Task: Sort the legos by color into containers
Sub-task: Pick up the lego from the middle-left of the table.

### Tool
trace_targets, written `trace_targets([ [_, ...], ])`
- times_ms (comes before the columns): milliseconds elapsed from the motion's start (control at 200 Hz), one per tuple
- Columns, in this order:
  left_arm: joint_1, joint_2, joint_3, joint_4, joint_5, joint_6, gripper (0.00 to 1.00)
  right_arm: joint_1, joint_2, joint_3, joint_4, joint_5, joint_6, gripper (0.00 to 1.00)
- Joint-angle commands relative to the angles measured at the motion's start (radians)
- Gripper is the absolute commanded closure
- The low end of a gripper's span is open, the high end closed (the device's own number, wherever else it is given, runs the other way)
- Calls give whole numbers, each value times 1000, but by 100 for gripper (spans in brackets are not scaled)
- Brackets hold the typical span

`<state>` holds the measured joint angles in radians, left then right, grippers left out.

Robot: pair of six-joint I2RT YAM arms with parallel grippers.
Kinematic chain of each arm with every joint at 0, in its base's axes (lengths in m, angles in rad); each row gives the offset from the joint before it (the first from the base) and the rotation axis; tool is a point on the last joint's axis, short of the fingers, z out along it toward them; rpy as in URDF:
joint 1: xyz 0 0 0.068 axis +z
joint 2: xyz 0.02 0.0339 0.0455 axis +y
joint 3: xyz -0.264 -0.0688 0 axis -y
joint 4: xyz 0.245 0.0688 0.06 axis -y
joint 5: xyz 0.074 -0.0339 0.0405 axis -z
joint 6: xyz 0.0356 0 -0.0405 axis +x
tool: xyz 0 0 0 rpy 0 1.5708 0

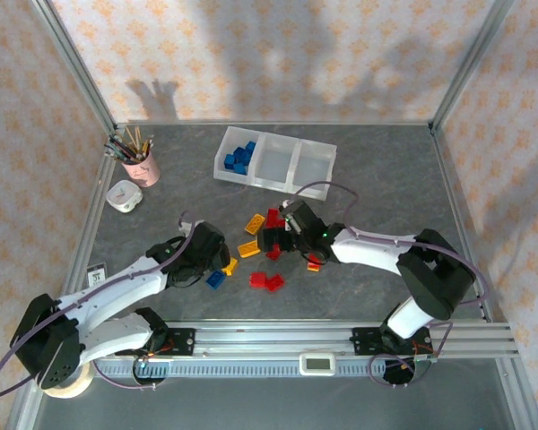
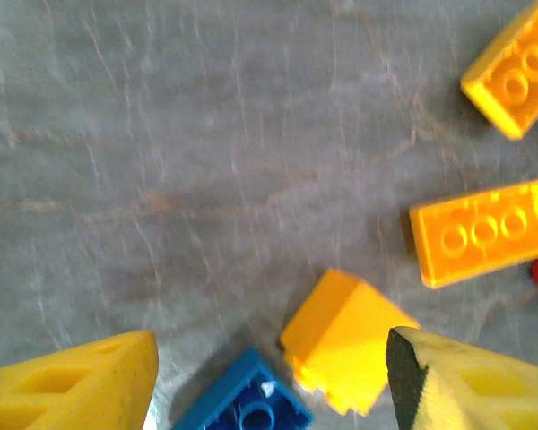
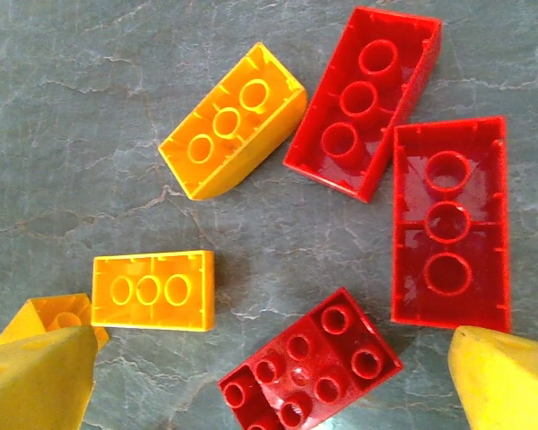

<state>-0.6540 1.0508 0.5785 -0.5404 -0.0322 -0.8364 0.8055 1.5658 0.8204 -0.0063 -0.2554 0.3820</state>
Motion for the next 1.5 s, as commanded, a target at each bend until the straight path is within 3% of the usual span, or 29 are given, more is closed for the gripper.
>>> trace_targets([
  [0, -35, -37, -47, -59, 33, -67, 30, 15, -42, -19, 30, 48, 29, 0],
  [546, -119, 91, -89, 30, 18, -37, 27, 15, -24, -4, 28, 50, 30, 0],
  [871, -122, 153, -66, 23, -115, -82, 32, 15, -27, 2, 23, 57, 25, 0],
  [1071, -119, 177, -66, 47, -125, -84, 43, 14, -35, 5, 17, 62, 20, 0],
  [1361, -120, 123, -68, 11, -155, -101, 69, 15, -27, 22, 19, 50, 16, 0],
  [1496, -118, 82, -33, -28, -185, -102, 73, 14, -29, 50, 9, 42, 6, 0],
])
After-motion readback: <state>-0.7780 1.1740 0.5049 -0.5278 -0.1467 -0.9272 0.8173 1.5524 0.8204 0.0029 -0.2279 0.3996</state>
